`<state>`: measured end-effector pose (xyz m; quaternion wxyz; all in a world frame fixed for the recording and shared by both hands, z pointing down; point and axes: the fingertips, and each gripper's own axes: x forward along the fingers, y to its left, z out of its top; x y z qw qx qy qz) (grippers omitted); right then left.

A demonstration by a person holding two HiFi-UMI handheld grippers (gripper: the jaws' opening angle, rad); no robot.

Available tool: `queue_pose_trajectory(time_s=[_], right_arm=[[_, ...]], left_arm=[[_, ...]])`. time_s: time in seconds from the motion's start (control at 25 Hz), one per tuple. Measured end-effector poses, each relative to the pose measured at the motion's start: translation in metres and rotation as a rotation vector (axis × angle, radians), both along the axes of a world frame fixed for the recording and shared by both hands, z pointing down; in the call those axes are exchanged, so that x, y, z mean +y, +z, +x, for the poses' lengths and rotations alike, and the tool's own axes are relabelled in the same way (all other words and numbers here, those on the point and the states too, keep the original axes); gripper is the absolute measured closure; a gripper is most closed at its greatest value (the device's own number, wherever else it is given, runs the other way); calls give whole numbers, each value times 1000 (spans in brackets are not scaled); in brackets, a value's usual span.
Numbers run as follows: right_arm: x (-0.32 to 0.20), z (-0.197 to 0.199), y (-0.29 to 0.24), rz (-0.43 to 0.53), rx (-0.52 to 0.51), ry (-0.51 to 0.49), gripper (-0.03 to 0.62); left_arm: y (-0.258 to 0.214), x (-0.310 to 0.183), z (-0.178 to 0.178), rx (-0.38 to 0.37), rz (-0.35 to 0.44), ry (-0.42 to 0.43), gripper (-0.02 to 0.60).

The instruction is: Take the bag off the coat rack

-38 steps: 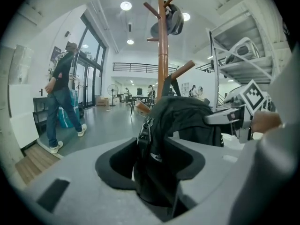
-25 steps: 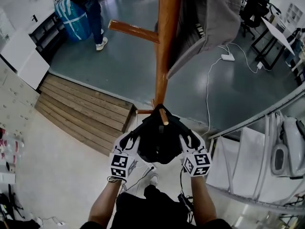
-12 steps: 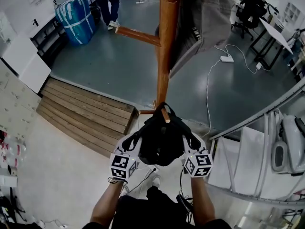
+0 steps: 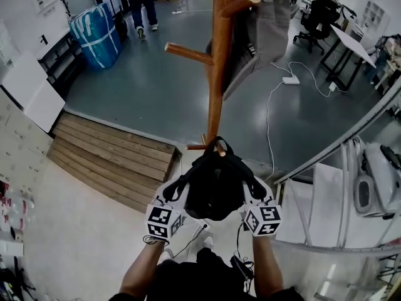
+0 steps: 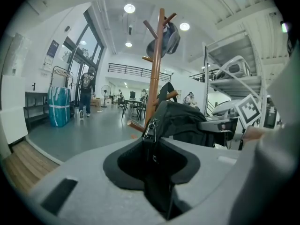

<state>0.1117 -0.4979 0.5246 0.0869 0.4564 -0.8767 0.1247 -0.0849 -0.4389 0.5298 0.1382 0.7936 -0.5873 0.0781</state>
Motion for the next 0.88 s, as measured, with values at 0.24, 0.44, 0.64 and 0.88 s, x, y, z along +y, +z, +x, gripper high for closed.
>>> queue_pose_trajectory(time_s=[0.24, 0.44, 0.64, 0.88], right_arm=[[32, 7, -13, 11, 0, 53, 496], [62, 17, -17, 12, -1, 97, 497], [99, 16, -22, 9, 7, 122, 497], [152, -1, -21, 6, 10, 147, 497]], left_arm=[[-11, 20, 5, 13, 18, 55, 486], [-17, 41, 13, 22, 32, 104, 486], [-19, 71, 10, 38, 34, 140, 486], [-14, 121, -6, 66, 14, 173, 486]])
